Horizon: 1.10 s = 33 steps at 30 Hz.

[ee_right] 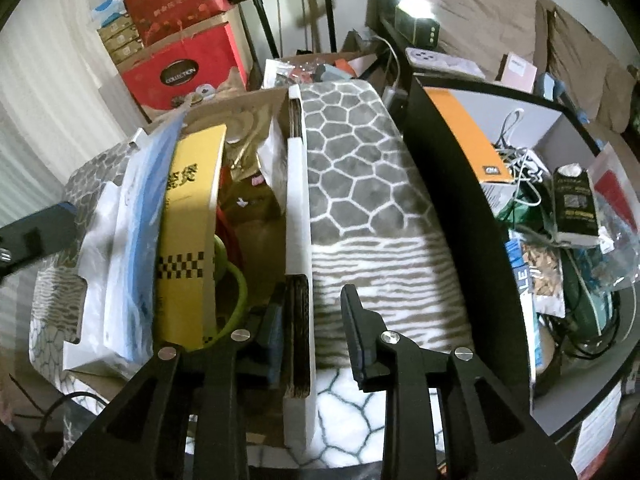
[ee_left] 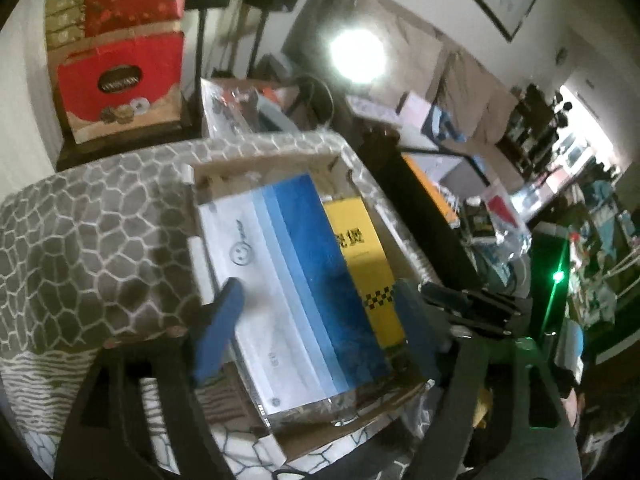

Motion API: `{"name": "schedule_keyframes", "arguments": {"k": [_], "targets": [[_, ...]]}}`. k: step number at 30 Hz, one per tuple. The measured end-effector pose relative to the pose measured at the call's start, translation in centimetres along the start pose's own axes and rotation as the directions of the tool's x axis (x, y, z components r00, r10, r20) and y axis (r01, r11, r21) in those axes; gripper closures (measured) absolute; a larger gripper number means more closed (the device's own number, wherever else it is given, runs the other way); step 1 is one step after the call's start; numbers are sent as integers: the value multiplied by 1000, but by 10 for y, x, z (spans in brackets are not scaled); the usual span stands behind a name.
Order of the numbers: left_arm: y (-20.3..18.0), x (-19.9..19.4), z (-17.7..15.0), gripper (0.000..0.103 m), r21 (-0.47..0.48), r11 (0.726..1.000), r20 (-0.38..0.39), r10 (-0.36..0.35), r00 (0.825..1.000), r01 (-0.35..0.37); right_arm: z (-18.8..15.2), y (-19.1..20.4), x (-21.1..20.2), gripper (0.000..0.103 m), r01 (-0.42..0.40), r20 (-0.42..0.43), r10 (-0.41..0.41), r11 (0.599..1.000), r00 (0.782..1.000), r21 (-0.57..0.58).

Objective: Organize objects
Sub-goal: 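Press the mask pack flat in the box with the left gripper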

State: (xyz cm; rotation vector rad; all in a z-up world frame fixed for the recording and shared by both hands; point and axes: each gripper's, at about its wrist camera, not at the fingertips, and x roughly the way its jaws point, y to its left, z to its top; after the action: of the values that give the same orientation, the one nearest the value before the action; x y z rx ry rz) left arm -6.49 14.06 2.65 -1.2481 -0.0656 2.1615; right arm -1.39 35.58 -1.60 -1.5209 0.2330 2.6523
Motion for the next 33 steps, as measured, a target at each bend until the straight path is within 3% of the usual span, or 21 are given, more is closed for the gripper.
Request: {"name": "schedule_keyframes", "arguments": {"k": [2, 5, 7, 13, 23, 33], "targets": [[4, -12, -1, 13, 1, 1000, 34, 30, 999, -30, 0, 2, -5, 71, 7, 13, -7, 1000, 1000, -9], [12, -23, -7, 12, 1, 996, 57, 84, 995, -84, -1, 8, -12, 62, 20, 34, -19, 999, 999, -33], [22, -26, -12, 12, -13, 996, 54, 89, 995, -89, -2, 9, -13, 61, 25, 38, -24, 999, 999, -36], [53, -12, -6, 11, -89, 992, 6, 95, 995, -94, -5, 4, -2, 61, 6, -1, -6, 1000, 1000, -6], [85, 30, 21, 12, -147, 983, -74, 101, 992, -111, -21, 0, -16, 61, -4, 5, 4, 1000, 1000, 14], [71, 1, 9, 12, -117, 985, 15, 132, 991, -129, -21, 14, -31, 61, 17, 54, -16, 1000, 998, -19]]}}
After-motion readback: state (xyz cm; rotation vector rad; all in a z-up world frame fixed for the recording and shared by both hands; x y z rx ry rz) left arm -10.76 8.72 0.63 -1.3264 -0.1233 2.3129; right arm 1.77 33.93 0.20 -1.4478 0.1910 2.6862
